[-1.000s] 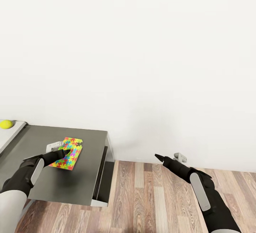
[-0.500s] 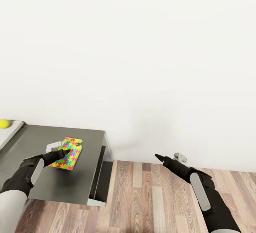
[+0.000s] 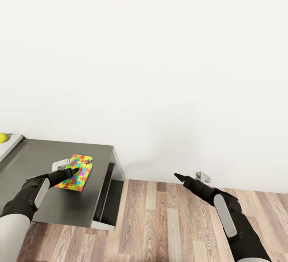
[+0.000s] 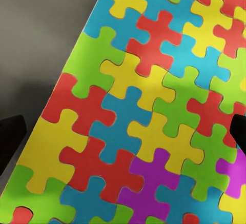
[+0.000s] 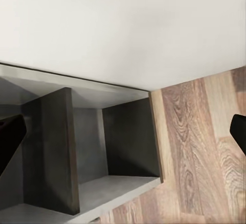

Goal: Put all the toys in the child's room - the three board games (two on the bed and one on the table), the two jigsaw puzzles on the table, and the tennis ball on the table - inside the toy box on the table in the child's room.

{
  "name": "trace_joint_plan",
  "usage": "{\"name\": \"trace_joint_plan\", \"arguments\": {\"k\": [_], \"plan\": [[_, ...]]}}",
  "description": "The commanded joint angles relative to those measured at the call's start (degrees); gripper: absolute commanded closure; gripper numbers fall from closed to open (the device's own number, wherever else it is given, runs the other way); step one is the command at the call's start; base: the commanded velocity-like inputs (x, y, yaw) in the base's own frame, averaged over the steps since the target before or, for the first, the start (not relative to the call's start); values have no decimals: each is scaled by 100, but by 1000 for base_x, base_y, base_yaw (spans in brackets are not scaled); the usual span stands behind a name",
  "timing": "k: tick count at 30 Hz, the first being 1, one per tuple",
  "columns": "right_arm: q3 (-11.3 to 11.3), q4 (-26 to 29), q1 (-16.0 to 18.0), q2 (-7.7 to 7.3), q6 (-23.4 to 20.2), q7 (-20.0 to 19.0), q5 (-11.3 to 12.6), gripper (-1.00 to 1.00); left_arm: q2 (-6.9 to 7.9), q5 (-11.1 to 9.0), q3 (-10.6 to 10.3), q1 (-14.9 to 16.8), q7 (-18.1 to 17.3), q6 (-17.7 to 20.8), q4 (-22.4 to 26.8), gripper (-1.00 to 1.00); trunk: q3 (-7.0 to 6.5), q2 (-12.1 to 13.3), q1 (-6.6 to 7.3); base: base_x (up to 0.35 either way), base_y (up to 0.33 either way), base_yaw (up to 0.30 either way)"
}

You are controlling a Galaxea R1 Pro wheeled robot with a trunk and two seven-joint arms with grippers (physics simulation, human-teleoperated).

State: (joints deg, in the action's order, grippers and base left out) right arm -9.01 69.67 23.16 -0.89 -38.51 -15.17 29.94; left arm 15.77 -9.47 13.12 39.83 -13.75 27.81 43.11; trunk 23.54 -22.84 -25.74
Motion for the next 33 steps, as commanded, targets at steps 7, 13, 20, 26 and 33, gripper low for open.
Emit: {"name": "trace_joint_plan", "arguments": {"k": [7, 13, 20, 26, 33], "plan": [[-13, 3, 4, 0, -34, -24, 8, -100, -4, -35, 6, 2, -22, 49, -58, -100, 10, -8, -4, -6, -19, 0], [-13, 3, 4, -5, -34, -25, 20, -100, -4, -34, 6, 2, -22, 49, -58, -100, -12, -8, -4, -47, -56, -94], [-13, 3, 4, -8, -34, -27, 30, -100, -4, -36, 6, -1, -22, 49, -59, -100, -35, -8, -4, -17, -17, -84], [-13, 3, 4, -8, -34, -30, 37, -100, -4, -36, 6, -2, -22, 49, -57, -100, -37, -8, -4, -23, 8, -6], [-13, 3, 4, -8, -34, -25, 38, -100, -4, -37, 6, -1, -22, 49, -59, -100, -37, -8, -4, -46, 29, 0]]}}
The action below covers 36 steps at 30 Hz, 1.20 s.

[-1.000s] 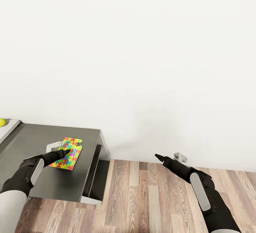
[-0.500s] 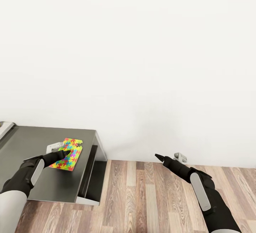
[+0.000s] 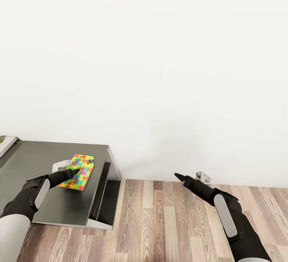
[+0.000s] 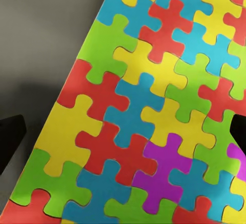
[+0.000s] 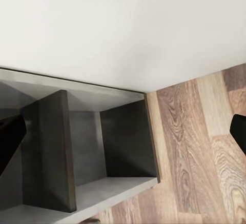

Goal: Put all the toys in the child's room - the three board games (two on the bed and one on the table), the two jigsaw puzzles on the table, and the tennis ball on the table - inside the toy box on the table in the child's room.

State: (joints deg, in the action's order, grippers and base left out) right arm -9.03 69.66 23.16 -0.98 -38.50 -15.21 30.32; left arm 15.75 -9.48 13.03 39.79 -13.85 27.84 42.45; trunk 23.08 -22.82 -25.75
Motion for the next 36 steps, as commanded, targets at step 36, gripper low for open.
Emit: {"name": "trace_joint_plan", "arguments": {"k": [36], "plan": [[-7, 4, 4, 4, -34, -22, -16, -100, 15, -9, -19, 6, -959, 80, 4, -100, 9, -10, -3, -1, 0, 0]]}}
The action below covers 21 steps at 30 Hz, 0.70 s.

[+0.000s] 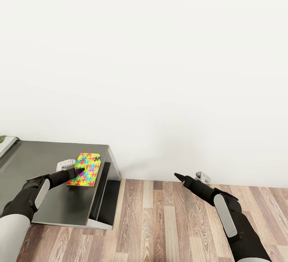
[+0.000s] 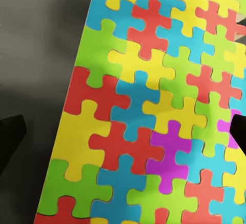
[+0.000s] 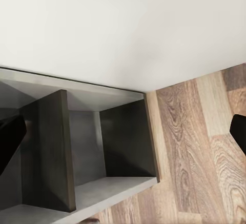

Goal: Put all the toys in the child's room - the three board games (two on the bed and one on the table), the two jigsaw puzzles on the table, and the tennis ball on the table - inside the toy box on the table in the child's room.

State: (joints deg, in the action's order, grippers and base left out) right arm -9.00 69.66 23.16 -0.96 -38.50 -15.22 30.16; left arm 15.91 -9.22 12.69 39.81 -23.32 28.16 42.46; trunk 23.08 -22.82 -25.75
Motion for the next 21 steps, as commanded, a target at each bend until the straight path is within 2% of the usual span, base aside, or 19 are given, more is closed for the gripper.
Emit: {"name": "trace_joint_plan", "arguments": {"k": [1, 21], "plan": [[-12, 4, 4, 1, -34, -22, 2, -100, -1, -36, 14, 3, -14, 48, 3, -100, 9, -10, -3, 0, 0, 0], [-13, 4, 4, 1, -34, -17, -9, -100, 0, -28, 3, 3, -23, 64, -8, -100, 9, -10, -3, 0, 0, 0]]}}
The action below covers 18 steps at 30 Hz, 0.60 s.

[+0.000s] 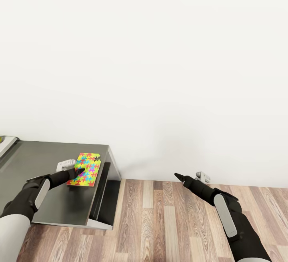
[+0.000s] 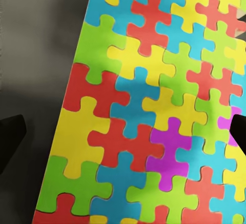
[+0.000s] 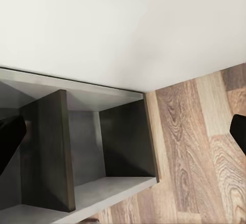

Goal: Put all the toys in the child's room - the three board games (two on the bed and one on the table), the two jigsaw puzzles on the table, and the tennis ball on the table - inside the toy box on the table in the child's room.

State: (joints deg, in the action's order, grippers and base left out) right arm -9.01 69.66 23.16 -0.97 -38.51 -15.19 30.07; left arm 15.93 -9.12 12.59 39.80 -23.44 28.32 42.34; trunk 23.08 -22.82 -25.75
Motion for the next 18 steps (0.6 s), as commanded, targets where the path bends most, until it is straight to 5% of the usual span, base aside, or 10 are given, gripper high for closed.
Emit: {"name": "trace_joint_plan", "arguments": {"k": [1, 18], "plan": [[-12, 4, 4, 1, -34, -20, -3, -100, 2, -37, 13, 3, -11, 49, 3, -100, 9, -10, -3, 0, 0, 0], [-13, 4, 4, 6, -34, -23, -10, -100, 15, -18, 12, 2, -462, 59, 3, -100, 9, -10, -3, 0, 0, 0]]}}
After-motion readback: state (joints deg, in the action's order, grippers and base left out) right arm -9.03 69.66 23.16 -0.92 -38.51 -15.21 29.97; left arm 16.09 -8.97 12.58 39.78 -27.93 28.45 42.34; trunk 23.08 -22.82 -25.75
